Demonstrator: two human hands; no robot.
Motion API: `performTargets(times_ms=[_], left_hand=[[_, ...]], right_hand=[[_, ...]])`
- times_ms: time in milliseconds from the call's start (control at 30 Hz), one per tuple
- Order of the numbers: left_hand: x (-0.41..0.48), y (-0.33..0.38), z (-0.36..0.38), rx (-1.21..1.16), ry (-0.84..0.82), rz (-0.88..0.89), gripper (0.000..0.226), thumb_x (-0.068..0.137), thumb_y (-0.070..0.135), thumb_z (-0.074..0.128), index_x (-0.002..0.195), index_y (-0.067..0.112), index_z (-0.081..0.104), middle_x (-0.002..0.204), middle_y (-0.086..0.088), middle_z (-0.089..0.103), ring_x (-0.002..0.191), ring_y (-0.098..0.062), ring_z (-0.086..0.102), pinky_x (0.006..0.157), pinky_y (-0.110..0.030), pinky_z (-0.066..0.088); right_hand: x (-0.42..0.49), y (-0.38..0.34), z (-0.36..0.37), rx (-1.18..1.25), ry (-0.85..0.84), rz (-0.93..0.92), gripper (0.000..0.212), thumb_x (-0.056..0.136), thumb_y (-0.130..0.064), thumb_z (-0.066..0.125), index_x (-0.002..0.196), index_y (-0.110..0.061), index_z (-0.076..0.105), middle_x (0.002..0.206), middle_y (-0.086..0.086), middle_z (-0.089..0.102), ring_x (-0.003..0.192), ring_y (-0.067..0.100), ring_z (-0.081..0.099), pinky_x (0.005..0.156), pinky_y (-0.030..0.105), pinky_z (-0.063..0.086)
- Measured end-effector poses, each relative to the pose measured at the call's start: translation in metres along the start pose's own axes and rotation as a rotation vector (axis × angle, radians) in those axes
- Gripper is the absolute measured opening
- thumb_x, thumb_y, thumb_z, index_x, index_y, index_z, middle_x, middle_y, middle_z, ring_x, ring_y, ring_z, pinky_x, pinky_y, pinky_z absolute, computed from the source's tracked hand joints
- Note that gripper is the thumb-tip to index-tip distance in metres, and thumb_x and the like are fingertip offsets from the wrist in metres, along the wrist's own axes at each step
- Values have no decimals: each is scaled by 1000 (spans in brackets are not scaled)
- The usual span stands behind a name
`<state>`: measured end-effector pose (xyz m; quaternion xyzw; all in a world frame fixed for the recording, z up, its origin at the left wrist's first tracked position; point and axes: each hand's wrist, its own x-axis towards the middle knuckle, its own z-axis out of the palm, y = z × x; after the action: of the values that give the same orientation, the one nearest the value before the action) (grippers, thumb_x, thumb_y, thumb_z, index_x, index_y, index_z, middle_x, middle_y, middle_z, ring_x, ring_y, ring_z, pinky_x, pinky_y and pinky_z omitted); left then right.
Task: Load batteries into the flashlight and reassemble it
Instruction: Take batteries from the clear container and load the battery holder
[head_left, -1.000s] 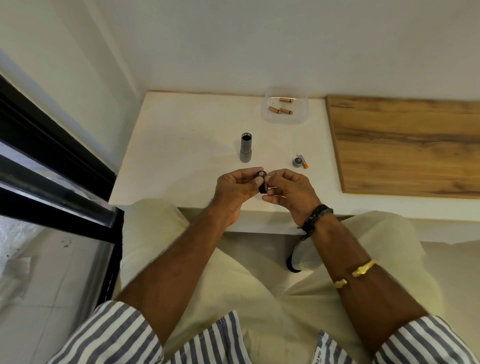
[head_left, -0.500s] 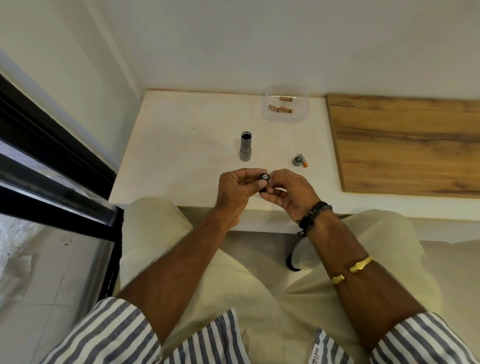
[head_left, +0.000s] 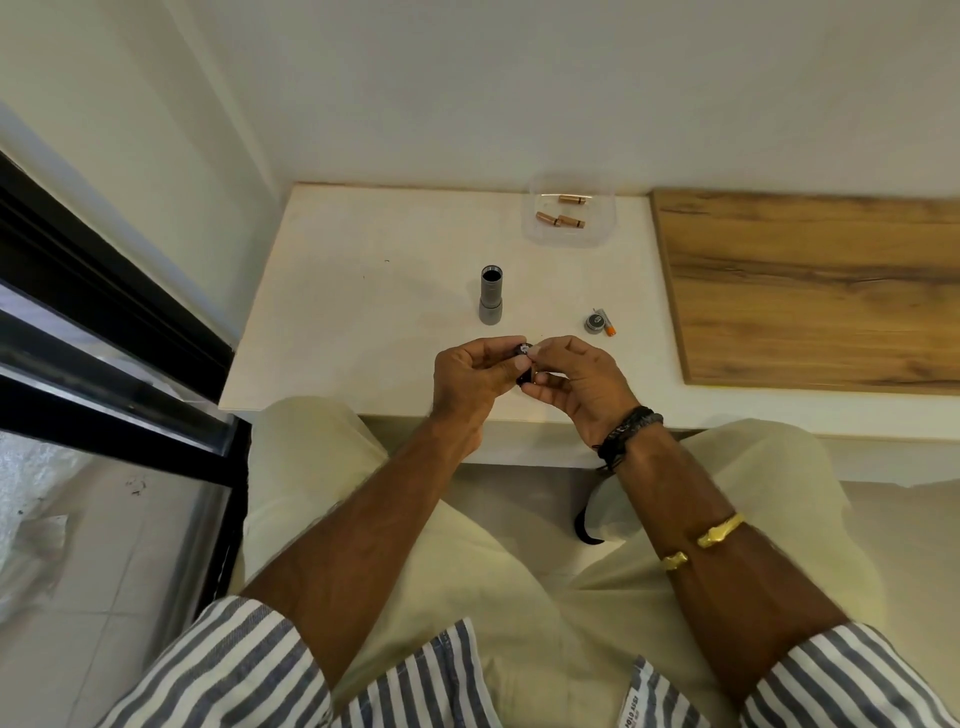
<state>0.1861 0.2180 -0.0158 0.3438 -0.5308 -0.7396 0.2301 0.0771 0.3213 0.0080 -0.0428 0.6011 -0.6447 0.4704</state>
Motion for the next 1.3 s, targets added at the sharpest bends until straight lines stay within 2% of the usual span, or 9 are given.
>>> performTargets(times_ms=[100,233,367,467,633,800,967,1100,1300], left_hand=[[1,1,-1,-50,11,-22,25,84,0,74,108,5,73,99,-11,77,93,-29,74,85,-42,60],[1,1,1,-107,5,-64,22,84,1,74,105,8,74,98,-10,77,92,-30,74,82,-40,61],[1,-1,4,-109,-5,-92,22,85,3,73,107,7,73,98,-9,78,90,-28,75,76,-36,62],[2,-2,6,-111,0,-113,20,86,3,72,106,7,72,97,-9,78,90,-26,75,75,-36,62],[3,-4,9,-142,7,-159,19,87,4,72,106,5,72,100,-11,77,92,-27,75,72,-34,61],[7,-7,7,-136,46,-177,19,90,4,68,108,3,70,103,-16,75,93,-30,74,78,-42,62],[13,-6,4,-182,85,-204,20,93,8,65,112,5,69,107,-14,74,95,-29,74,83,-43,61],[16,-5,0,-343,76,-289,22,94,6,63,115,8,68,112,-19,70,102,-32,71,81,-44,61],[18,-6,-4,-482,20,-333,24,95,7,61,118,3,64,102,-19,71,97,-30,72,89,-46,58]], right_hand=[[0,0,-3,7,-14,-17,14,91,-8,72,104,-2,71,85,13,63,76,17,67,82,35,63],[1,-1,-4,-3,16,-59,21,90,-6,73,106,6,71,82,13,65,72,16,68,76,32,64],[2,0,-4,-91,100,-130,12,89,-6,74,99,1,75,79,13,69,72,19,69,74,34,65],[4,1,-5,-230,146,-227,5,89,-6,74,92,-4,77,78,11,72,68,14,72,70,33,64],[9,3,-7,-439,202,-349,6,86,-11,72,86,-12,78,71,6,75,68,26,75,71,46,65],[14,6,-6,-534,258,-427,10,86,-17,71,87,-11,78,69,3,75,69,25,75,69,46,65],[15,5,-9,-362,254,-430,8,90,-12,71,94,-7,76,73,8,77,68,23,76,68,43,66],[17,-2,-21,-142,231,-397,13,92,-6,68,102,-8,77,81,12,78,74,25,76,72,37,65],[35,-16,-53,139,420,-351,9,83,6,72,85,-2,76,84,15,77,83,32,78,74,33,63]])
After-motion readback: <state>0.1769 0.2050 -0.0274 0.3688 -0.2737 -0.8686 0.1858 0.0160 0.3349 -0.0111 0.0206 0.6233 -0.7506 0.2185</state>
